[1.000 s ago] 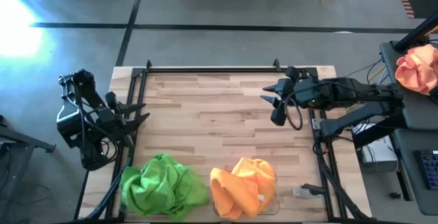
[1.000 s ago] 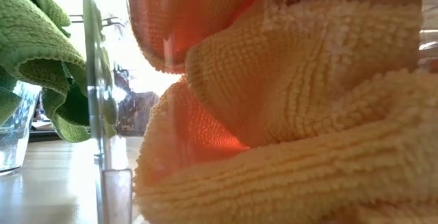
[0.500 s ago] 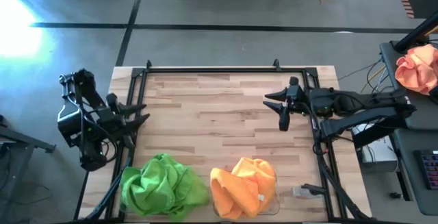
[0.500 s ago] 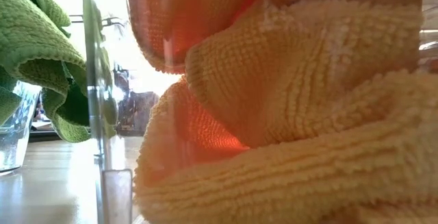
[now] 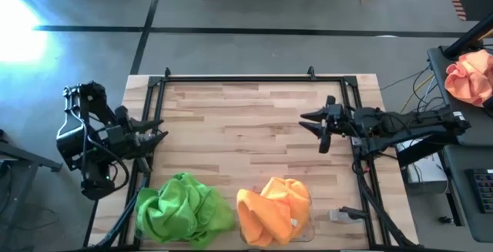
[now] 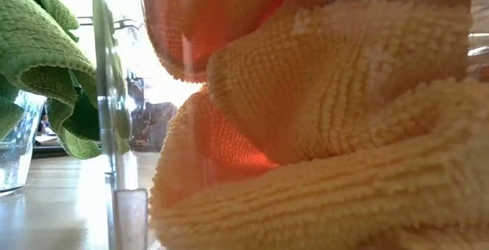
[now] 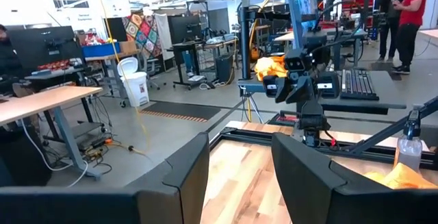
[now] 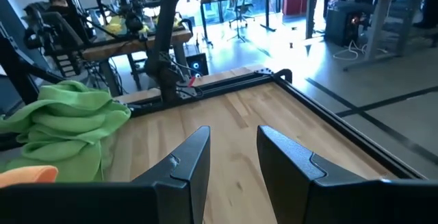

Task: Sort microfiber towel by color & place in baskets
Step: Return to Home Position

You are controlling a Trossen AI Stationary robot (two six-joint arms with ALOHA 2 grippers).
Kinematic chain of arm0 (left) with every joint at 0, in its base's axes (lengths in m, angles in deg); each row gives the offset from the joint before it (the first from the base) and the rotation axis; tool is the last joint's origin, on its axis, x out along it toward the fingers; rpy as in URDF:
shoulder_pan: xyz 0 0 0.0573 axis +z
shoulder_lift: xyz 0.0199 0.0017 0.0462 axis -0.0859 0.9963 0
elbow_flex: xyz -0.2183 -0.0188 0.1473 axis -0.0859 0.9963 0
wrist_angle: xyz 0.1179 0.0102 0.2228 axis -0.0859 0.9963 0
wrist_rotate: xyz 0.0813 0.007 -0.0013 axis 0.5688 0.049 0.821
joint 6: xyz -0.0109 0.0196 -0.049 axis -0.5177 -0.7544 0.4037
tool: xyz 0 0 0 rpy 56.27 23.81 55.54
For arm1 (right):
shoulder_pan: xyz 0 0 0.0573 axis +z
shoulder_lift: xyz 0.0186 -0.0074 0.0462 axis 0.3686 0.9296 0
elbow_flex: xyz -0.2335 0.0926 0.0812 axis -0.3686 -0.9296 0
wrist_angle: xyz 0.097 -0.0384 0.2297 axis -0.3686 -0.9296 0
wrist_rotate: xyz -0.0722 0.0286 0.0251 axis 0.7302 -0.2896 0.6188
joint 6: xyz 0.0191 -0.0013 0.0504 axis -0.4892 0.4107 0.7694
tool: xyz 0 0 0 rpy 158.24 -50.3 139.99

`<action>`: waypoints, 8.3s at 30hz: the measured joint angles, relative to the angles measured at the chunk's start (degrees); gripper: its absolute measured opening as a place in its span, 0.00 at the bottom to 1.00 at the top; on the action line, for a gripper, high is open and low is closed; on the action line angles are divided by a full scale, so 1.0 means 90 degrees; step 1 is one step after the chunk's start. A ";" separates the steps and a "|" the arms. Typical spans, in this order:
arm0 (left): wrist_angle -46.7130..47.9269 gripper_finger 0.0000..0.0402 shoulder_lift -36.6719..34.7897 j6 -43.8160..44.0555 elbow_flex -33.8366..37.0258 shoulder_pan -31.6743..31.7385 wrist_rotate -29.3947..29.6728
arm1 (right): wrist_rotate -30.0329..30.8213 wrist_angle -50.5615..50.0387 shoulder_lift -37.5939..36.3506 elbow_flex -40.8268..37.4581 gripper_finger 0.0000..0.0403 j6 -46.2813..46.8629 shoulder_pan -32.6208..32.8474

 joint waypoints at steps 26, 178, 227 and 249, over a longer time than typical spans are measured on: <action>-0.0055 0.36 0.0164 0.0061 -0.0112 0.0005 -0.0014 | -0.0163 0.4214 -0.0784 -0.3141 0.28 0.0753 0.0000; -0.1508 0.36 0.0730 -0.2141 0.0226 0.0002 -0.2001 | 0.0392 0.1542 -0.4009 -0.4121 0.28 0.2524 0.0012; -0.9523 0.36 -0.4502 -0.4871 0.7006 0.0125 -0.6539 | 0.0391 0.1544 -0.4009 -0.4123 0.28 0.2524 0.0012; -1.0430 0.36 -0.4310 -0.5527 0.7332 0.2130 -1.0444 | 0.0391 0.1544 -0.4009 -0.4121 0.28 0.2524 0.0010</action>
